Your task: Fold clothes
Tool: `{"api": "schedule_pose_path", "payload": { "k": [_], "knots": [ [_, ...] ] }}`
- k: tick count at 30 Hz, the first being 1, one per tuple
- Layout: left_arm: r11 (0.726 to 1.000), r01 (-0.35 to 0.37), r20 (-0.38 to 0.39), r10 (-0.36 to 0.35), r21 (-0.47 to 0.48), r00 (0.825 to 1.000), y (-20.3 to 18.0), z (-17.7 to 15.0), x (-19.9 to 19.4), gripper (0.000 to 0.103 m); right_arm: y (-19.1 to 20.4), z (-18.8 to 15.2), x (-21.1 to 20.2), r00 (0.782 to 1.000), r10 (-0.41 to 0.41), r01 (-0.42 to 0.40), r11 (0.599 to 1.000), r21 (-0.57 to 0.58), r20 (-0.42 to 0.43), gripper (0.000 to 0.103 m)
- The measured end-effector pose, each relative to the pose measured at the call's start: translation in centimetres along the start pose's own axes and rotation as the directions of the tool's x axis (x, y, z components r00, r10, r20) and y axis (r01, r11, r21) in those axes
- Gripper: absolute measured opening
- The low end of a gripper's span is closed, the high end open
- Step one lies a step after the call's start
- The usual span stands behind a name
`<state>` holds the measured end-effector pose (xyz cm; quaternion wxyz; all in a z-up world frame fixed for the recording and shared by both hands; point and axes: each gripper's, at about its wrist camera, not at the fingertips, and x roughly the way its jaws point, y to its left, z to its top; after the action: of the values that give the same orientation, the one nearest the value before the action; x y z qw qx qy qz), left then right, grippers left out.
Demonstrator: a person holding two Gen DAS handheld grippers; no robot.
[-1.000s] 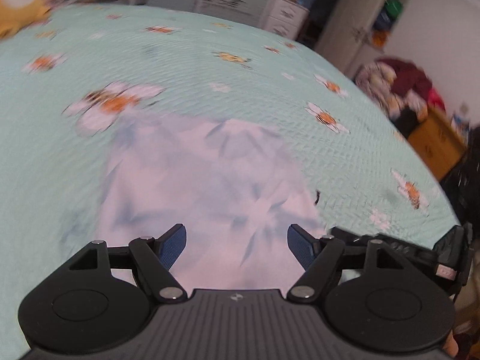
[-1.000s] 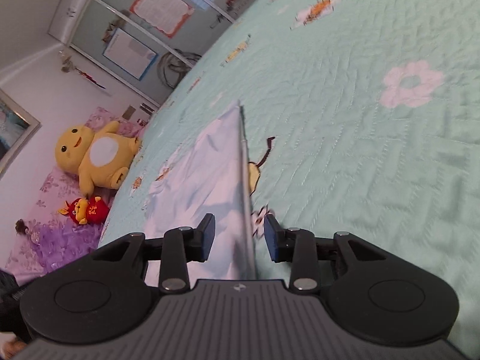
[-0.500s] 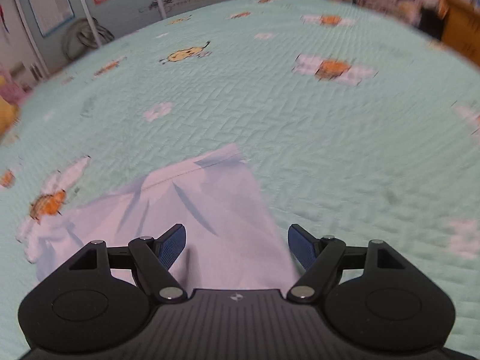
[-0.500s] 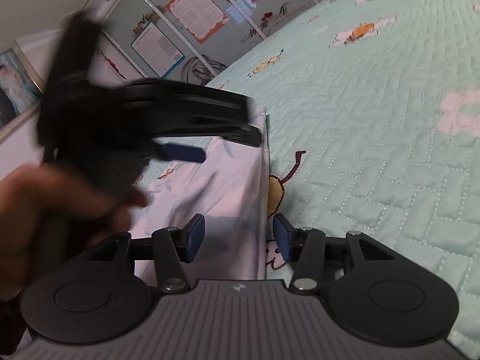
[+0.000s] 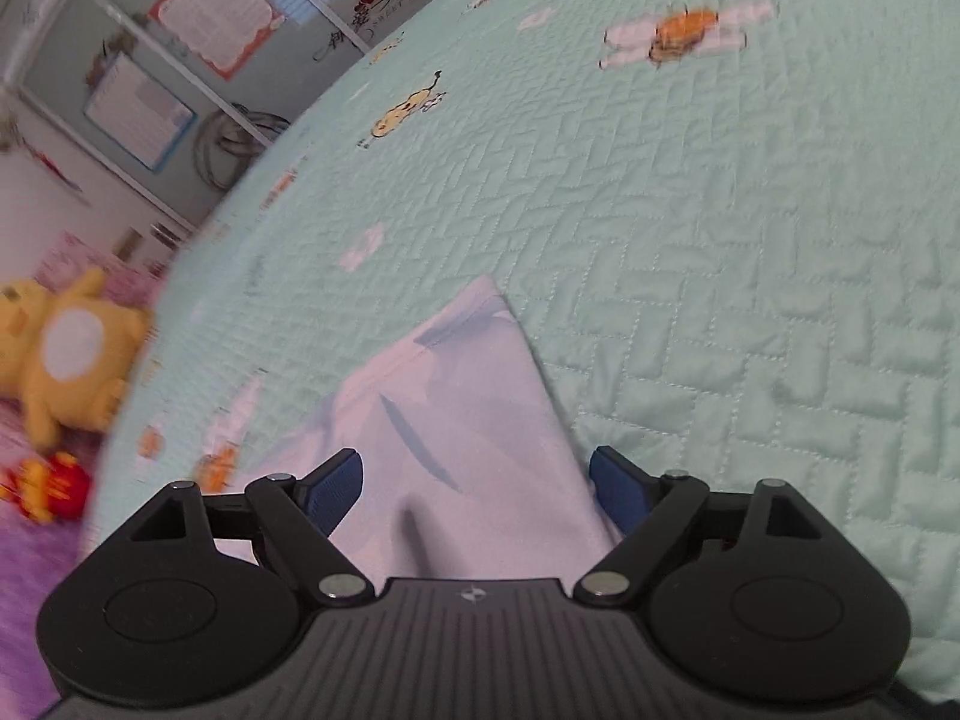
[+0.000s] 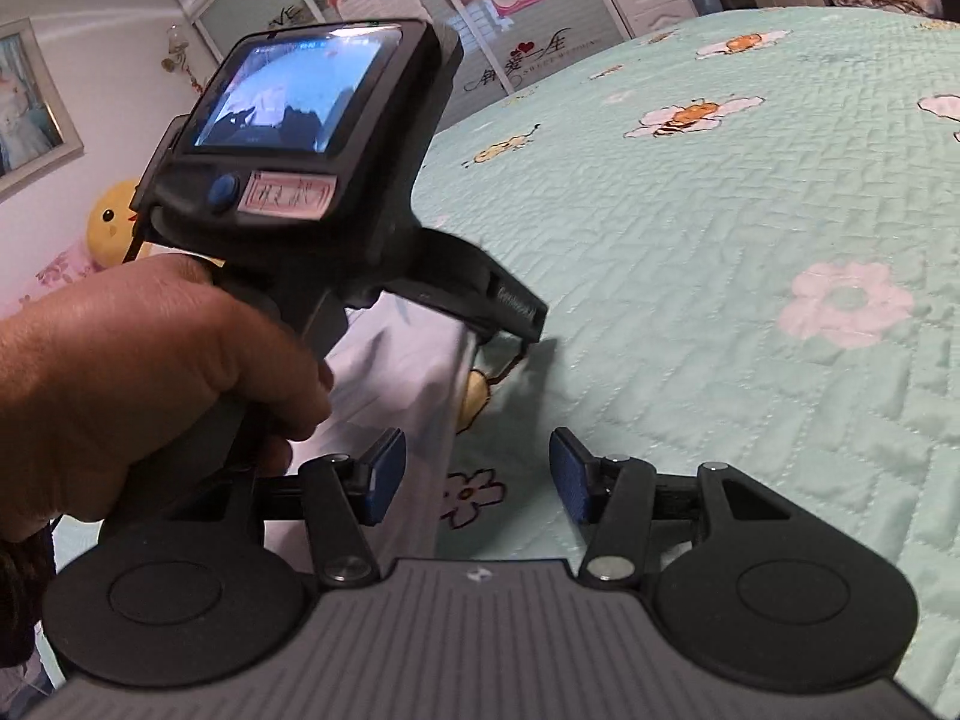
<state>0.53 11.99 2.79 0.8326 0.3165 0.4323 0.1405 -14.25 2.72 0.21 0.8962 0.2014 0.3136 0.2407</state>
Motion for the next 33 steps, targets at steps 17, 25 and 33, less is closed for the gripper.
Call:
{"api": "schedule_pose_path", "payload": {
  "k": [17, 25, 33],
  "knots": [
    [0.944, -0.293, -0.169, 0.317, 0.150, 0.933, -1.3, 3.3, 2.9, 0.103, -2.3, 0.9, -1.0, 1.000, -0.004, 0.003, 0.997, 0.074, 0.009, 0.054],
    [0.945, -0.302, -0.216, 0.323, 0.121, 0.921, 1.0, 3.8, 4.7, 0.103, -2.4, 0.7, -1.2, 1.000, -0.001, 0.000, 0.998, 0.069, 0.012, 0.054],
    [0.981, -0.135, -0.196, 0.161, 0.141, 0.967, -0.1, 4.2, 4.7, 0.030, -2.5, 0.6, -1.1, 1.000, 0.001, -0.002, 0.997, 0.074, 0.015, 0.054]
  ]
}}
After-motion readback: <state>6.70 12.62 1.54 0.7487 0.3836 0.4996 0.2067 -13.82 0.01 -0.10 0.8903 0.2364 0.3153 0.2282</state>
